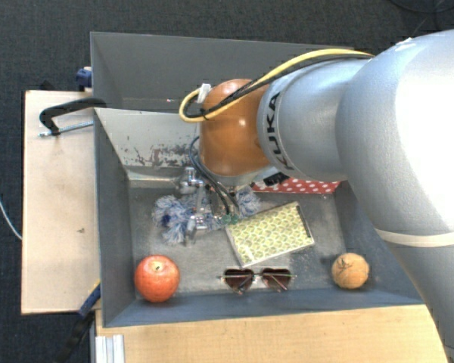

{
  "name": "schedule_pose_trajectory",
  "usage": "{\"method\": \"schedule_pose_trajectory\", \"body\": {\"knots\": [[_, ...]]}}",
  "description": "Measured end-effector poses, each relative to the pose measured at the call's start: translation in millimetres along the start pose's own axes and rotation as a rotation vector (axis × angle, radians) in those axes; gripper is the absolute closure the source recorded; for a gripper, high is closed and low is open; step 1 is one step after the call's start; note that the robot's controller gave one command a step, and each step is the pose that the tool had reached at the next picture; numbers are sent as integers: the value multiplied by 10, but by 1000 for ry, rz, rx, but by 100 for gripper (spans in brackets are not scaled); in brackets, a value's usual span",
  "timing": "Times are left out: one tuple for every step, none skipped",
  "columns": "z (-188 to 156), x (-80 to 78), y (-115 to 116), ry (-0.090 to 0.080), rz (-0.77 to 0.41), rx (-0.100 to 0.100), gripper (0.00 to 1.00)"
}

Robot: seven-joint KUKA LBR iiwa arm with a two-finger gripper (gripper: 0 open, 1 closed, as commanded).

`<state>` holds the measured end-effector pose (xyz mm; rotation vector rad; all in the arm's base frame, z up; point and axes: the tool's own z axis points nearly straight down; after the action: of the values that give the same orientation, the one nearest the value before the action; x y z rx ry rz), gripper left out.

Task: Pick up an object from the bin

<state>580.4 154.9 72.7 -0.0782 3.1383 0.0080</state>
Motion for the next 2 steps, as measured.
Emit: {"method": "schedule_pose_trajectory", "body": {"knots": [[-11,5,33,-1,15,2,0],[-29,-11,84,-4,8,0,100]]}}
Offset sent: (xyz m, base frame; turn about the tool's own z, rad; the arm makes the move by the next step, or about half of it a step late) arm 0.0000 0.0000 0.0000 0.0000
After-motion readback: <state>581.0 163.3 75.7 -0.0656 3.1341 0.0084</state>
